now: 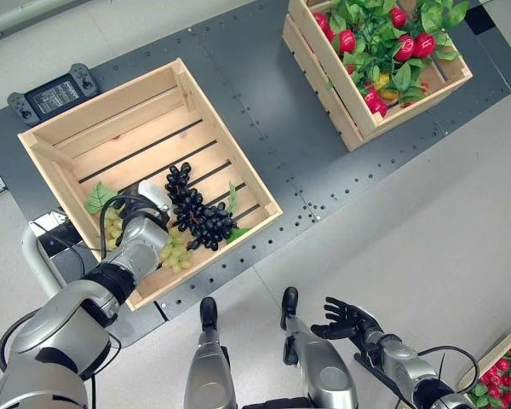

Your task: Pick up the fruits from the basket on one side to the basket on the other side

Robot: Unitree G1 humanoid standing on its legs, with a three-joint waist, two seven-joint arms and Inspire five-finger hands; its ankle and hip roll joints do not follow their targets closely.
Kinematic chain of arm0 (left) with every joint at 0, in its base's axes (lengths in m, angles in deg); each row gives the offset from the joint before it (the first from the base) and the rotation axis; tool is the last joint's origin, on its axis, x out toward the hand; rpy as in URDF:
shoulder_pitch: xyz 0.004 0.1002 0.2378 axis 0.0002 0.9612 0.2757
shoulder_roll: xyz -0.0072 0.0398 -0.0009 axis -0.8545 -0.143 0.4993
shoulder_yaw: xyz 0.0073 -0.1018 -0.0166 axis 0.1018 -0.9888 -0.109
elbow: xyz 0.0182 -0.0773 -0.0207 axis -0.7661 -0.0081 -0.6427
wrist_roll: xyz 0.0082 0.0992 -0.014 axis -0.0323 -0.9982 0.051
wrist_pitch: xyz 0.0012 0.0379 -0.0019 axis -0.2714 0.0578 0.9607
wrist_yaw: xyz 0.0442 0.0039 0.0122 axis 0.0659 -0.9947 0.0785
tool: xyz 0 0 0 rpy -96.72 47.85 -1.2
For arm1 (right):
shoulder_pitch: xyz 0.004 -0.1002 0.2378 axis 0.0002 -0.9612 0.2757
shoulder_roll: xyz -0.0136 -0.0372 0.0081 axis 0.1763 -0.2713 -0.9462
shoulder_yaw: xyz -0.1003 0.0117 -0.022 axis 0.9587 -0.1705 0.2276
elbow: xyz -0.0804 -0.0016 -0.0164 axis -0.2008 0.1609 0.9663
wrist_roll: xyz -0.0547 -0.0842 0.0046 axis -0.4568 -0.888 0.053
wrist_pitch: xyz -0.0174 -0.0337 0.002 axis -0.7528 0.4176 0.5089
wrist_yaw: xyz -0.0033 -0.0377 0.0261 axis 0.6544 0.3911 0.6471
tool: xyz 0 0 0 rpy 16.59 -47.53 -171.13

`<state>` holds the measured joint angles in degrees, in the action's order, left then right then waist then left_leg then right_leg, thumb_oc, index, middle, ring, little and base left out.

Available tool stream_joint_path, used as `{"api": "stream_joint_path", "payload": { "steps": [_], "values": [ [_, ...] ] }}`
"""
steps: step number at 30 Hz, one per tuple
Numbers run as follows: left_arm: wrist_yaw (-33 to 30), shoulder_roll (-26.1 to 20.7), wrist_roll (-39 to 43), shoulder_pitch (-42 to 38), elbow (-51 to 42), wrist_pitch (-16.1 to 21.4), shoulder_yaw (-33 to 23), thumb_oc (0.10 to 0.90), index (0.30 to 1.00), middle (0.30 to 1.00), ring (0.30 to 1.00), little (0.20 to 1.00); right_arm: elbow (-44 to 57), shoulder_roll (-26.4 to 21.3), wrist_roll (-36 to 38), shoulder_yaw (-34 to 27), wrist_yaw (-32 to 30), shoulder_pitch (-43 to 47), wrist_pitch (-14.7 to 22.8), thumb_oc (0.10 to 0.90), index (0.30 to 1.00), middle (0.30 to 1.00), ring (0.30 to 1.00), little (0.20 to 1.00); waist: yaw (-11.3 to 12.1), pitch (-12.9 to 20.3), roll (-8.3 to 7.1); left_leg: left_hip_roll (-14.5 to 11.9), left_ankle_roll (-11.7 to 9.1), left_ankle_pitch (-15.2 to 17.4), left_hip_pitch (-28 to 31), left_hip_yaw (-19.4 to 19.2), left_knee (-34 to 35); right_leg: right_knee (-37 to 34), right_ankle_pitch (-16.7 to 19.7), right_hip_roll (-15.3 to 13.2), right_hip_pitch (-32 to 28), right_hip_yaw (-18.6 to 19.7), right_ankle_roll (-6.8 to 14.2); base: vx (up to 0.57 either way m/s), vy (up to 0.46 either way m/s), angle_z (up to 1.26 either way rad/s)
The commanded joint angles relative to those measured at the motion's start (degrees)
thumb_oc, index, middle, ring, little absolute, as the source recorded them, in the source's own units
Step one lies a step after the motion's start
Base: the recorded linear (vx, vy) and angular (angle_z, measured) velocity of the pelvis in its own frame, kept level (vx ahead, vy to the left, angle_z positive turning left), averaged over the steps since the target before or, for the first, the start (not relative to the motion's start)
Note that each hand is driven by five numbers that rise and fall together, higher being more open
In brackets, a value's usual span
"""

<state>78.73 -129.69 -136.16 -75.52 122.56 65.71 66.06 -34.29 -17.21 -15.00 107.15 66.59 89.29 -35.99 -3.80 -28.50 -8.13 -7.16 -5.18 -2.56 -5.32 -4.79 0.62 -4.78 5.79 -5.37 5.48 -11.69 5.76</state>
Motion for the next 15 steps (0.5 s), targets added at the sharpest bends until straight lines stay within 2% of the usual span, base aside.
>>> {"api": "stream_joint_path", "payload": {
  "steps": [1,3,6,9,11,14,15],
  "values": [
    [-17.9,-1.3,14.9,1.3,7.2,-6.6,-6.7,0.400,0.300,0.300,0.300,0.300,1.5,-2.6,0.5,0.7,-1.8,-1.0,0.8,0.800,0.900,0.900,0.900,0.900,1.0,2.5,0.22,2.4,1.4,3.5,-2.3,-2.3,-4.5,6.3,-3.2,0.7,3.1,3.6,1.7,0.01,0.051,-0.01],
    [-26.7,-1.1,20.9,2.8,9.0,-5.3,-9.1,0.400,0.300,0.300,0.300,0.300,2.0,-2.8,0.5,0.4,-2.5,-1.4,0.6,0.800,0.900,0.900,0.900,0.900,1.3,2.7,0.70,2.6,1.4,3.2,-2.2,-2.1,-4.2,6.2,-3.3,0.6,3.0,3.5,1.6,0.00,0.040,-0.01],
    [-37.0,-1.4,24.6,5.9,8.1,-2.2,-13.7,0.400,0.300,0.300,0.300,0.300,3.7,-3.1,0.8,-0.5,-3.7,-2.5,0.2,0.800,0.900,0.900,0.900,0.900,1.9,2.6,1.20,2.9,1.5,2.9,-2.4,-1.6,-3.8,6.1,-3.3,0.3,3.0,3.2,1.4,-0.01,0.024,0.01],
    [-47.0,-2.4,27.2,9.7,2.0,0.6,-19.1,0.400,0.300,0.300,0.300,0.300,6.4,-3.1,0.9,-1.6,-5.3,-3.9,-0.4,0.800,0.900,0.900,0.900,0.900,2.6,2.7,1.61,3.1,1.4,2.4,-2.4,-1.2,-2.8,5.9,-3.3,0.0,3.2,2.8,1.3,0.00,0.000,0.00],
    [-50.2,-2.9,28.1,11.1,-1.0,1.6,-21.2,0.400,0.300,0.300,0.300,0.300,6.9,-2.9,0.7,-2.1,-5.5,-4.7,-0.1,0.800,0.900,0.900,0.900,0.900,3.0,2.7,1.69,3.1,1.4,2.4,-2.4,-0.8,-2.7,5.7,-3.3,-0.1,3.1,2.6,1.3,0.00,-0.006,0.02],
    [-57.9,-4.0,29.4,15.7,-10.9,4.7,-26.8,0.400,0.300,0.300,0.300,0.300,7.4,-2.0,0.4,-3.5,-6.0,-6.7,0.8,0.800,0.900,0.900,0.900,0.900,4.1,3.0,1.98,3.3,1.4,2.3,-1.8,-0.3,-1.3,5.2,-3.3,-0.4,2.6,1.9,1.4,0.01,-0.014,0.11],
    [-58.3,-4.0,29.5,16.1,-11.4,4.7,-27.1,0.400,0.300,0.300,0.300,0.300,7.4,-2.0,0.3,-3.5,-6.0,-6.8,0.9,0.800,0.900,0.900,0.900,0.900,4.1,3.0,1.98,3.3,1.4,2.3,-1.7,-0.2,-1.2,5.2,-3.3,-0.4,2.6,1.9,1.4,0.01,-0.019,0.08]
  ]
}}
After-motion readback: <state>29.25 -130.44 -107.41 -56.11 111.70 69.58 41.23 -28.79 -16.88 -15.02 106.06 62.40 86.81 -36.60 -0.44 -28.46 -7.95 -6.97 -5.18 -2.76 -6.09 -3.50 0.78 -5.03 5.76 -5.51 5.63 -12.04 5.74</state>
